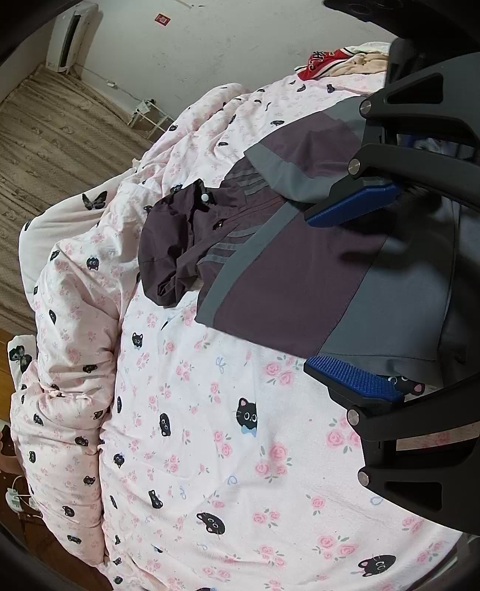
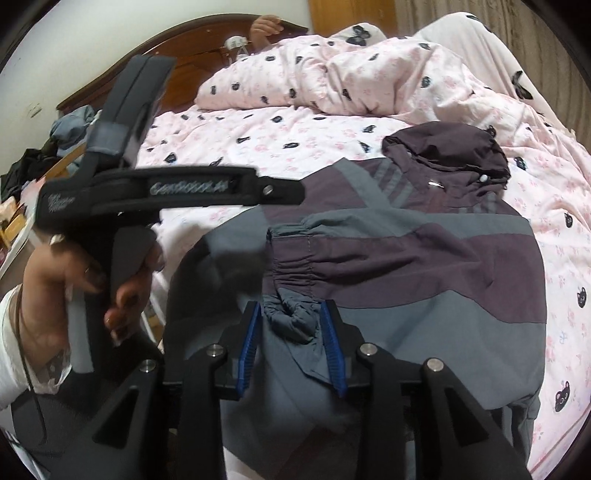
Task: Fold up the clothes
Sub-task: 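Lay the sleeve cuff on the jacket body and open the right gripper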
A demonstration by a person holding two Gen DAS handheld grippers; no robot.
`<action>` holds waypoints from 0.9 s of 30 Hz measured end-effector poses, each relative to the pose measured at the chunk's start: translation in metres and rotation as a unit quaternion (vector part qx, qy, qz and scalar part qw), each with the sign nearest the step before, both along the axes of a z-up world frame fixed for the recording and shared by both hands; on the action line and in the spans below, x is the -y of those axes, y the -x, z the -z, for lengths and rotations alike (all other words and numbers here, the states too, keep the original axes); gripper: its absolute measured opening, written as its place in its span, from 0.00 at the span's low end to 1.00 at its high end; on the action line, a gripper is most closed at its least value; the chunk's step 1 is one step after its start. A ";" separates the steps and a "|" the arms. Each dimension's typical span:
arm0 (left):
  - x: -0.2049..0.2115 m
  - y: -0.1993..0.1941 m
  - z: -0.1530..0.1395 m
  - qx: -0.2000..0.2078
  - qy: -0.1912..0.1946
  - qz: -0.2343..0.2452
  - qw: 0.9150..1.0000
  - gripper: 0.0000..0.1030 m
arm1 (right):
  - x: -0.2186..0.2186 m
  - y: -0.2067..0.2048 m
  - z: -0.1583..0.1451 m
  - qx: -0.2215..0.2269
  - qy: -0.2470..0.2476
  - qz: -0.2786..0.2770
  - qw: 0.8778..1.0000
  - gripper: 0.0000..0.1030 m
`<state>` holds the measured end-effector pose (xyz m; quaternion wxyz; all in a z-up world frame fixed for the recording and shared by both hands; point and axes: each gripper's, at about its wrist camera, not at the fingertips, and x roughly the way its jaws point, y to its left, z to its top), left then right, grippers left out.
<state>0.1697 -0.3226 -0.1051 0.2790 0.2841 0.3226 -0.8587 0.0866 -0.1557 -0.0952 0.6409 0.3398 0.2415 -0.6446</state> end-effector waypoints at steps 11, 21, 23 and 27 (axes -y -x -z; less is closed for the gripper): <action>-0.010 0.008 -0.009 -0.030 0.014 0.036 0.999 0.66 | -0.018 -0.006 -0.016 0.021 0.051 -0.025 0.998 0.41; -0.026 0.037 0.018 0.075 0.028 0.066 0.995 0.66 | -0.008 -0.008 0.011 0.047 0.016 -0.036 0.998 0.45; -0.031 0.040 0.020 0.088 0.041 0.068 0.993 0.66 | -0.006 -0.007 0.014 0.047 0.015 -0.035 0.998 0.45; -0.033 0.039 0.017 0.085 0.049 0.064 0.993 0.66 | -0.005 -0.006 0.013 0.047 0.013 -0.038 0.998 0.44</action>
